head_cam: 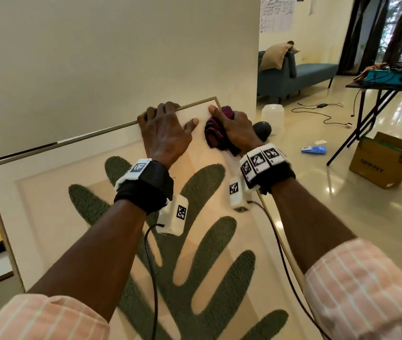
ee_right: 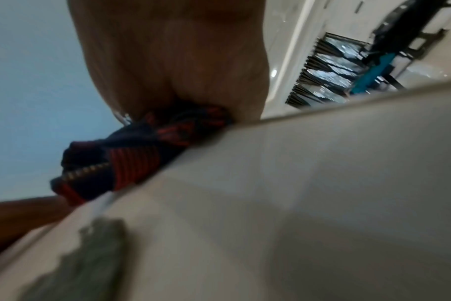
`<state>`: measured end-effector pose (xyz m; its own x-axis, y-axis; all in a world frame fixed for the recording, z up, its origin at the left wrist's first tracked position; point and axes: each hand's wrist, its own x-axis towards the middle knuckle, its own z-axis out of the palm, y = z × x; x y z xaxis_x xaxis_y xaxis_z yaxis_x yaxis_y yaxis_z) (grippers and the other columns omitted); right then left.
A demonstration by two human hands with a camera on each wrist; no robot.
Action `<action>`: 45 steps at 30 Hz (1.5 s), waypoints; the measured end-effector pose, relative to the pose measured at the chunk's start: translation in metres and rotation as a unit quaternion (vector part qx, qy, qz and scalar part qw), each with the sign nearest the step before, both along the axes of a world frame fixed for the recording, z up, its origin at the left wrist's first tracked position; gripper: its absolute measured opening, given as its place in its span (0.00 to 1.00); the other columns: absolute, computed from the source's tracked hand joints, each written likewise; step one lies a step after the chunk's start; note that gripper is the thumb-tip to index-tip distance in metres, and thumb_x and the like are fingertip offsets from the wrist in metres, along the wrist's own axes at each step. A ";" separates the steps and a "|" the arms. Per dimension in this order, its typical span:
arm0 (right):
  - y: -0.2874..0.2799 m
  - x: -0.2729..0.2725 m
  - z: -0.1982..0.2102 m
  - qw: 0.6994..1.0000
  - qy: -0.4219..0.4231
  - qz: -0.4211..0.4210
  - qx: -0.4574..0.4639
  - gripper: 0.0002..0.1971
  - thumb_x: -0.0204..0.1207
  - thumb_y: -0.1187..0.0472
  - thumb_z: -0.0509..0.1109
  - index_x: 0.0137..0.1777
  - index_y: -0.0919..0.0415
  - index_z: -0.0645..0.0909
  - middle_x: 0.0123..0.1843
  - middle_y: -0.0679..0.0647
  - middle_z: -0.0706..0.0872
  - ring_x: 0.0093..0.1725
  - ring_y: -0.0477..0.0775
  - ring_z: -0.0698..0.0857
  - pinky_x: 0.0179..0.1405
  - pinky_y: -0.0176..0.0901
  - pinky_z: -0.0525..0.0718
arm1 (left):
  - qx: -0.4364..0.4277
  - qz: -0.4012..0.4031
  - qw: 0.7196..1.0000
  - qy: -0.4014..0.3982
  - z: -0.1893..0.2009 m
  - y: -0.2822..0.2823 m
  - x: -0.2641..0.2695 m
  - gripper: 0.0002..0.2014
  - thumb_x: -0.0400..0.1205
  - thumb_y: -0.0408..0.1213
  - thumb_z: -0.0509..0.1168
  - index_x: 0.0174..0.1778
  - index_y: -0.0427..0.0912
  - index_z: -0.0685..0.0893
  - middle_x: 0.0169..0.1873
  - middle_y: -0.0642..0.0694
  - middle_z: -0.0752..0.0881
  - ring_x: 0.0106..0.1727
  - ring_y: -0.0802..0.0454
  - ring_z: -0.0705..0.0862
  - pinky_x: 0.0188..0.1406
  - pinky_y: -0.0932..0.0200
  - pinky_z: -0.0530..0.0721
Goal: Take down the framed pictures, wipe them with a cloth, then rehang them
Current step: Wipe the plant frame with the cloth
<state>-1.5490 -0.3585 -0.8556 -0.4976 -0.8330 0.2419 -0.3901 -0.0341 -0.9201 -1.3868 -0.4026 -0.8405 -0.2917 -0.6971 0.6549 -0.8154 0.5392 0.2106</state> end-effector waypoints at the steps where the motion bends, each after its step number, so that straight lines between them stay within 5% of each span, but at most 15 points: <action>1: 0.005 0.002 -0.009 1.000 -0.016 -0.005 0.000 0.40 0.58 0.19 0.65 0.47 0.57 0.82 0.46 0.57 0.90 0.47 0.59 0.89 0.57 0.61 0.86 | -0.004 0.001 1.000 0.004 0.000 0.000 0.001 0.27 0.81 0.60 0.61 0.69 0.45 0.75 0.65 0.43 0.80 0.68 0.43 0.73 0.67 0.48 0.65; 4: 0.012 0.001 -0.027 0.999 -0.036 -0.002 -0.005 0.29 0.69 0.26 0.66 0.43 0.55 0.82 0.45 0.58 0.90 0.47 0.59 0.89 0.58 0.61 0.86 | -0.008 0.003 1.000 0.013 0.000 0.000 0.001 0.26 0.81 0.60 0.62 0.69 0.46 0.75 0.65 0.44 0.80 0.67 0.43 0.73 0.68 0.48 0.65; 9: 0.003 -0.002 -0.002 0.999 -0.032 -0.003 -0.042 0.37 0.61 0.22 0.65 0.44 0.59 0.85 0.44 0.58 0.90 0.48 0.60 0.89 0.60 0.63 0.84 | -0.012 -0.006 1.000 -0.007 0.001 0.004 -0.005 0.28 0.81 0.61 0.62 0.69 0.45 0.75 0.64 0.43 0.80 0.67 0.43 0.73 0.67 0.48 0.65; 15: 0.016 0.000 -0.045 0.999 -0.029 -0.010 -0.021 0.35 0.65 0.23 0.64 0.36 0.59 0.83 0.37 0.59 0.89 0.42 0.62 0.89 0.57 0.64 0.85 | -0.001 0.007 1.000 -0.016 -0.003 -0.001 0.003 0.32 0.79 0.64 0.63 0.70 0.44 0.74 0.66 0.43 0.79 0.69 0.42 0.73 0.69 0.48 0.64; 21: 0.016 -0.007 -0.029 0.999 -0.033 -0.015 -0.029 0.32 0.69 0.25 0.66 0.40 0.58 0.84 0.41 0.57 0.90 0.46 0.58 0.89 0.59 0.62 0.84 | 0.007 0.003 1.000 -0.026 -0.001 0.003 -0.007 0.38 0.74 0.69 0.64 0.71 0.45 0.74 0.67 0.43 0.78 0.69 0.42 0.73 0.69 0.48 0.64; 30: 0.030 -0.003 -0.063 0.997 -0.029 -0.066 0.001 0.39 0.65 0.21 0.64 0.41 0.62 0.84 0.39 0.57 0.89 0.42 0.57 0.88 0.54 0.61 0.86 | 0.039 0.011 0.998 -0.047 -0.002 0.003 -0.002 0.52 0.59 0.76 0.70 0.73 0.45 0.72 0.67 0.43 0.76 0.69 0.42 0.72 0.69 0.48 0.64; 38: 0.055 0.001 -0.089 0.996 -0.013 -0.083 0.013 0.30 0.74 0.30 0.65 0.31 0.58 0.78 0.30 0.53 0.82 0.32 0.52 0.82 0.39 0.47 0.79 | 0.035 0.000 0.999 -0.023 -0.009 -0.002 0.000 0.53 0.57 0.77 0.70 0.72 0.45 0.73 0.66 0.43 0.76 0.68 0.42 0.72 0.69 0.49 0.64; 41: 0.051 -0.005 -0.085 0.997 -0.019 -0.075 0.013 0.30 0.74 0.29 0.64 0.35 0.59 0.78 0.33 0.53 0.83 0.34 0.52 0.82 0.42 0.49 0.81 | 0.044 0.001 0.999 -0.032 -0.009 -0.002 -0.005 0.53 0.57 0.77 0.71 0.72 0.45 0.73 0.66 0.42 0.76 0.67 0.41 0.72 0.69 0.48 0.64; 45: 0.057 -0.005 -0.087 0.999 0.000 -0.012 0.035 0.32 0.71 0.29 0.67 0.58 0.57 0.73 0.48 0.50 0.81 0.46 0.51 0.82 0.46 0.45 0.83 | 0.055 0.007 0.998 -0.038 -0.010 -0.005 -0.006 0.52 0.58 0.75 0.72 0.72 0.44 0.73 0.66 0.41 0.76 0.68 0.41 0.72 0.69 0.48 0.63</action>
<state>-1.5536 -0.3018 -0.9426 -0.5176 -0.8358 0.1830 -0.3898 0.0400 -0.9200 -1.3929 -0.4076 -0.8503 -0.3275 -0.7678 0.5507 -0.8389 0.5044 0.2044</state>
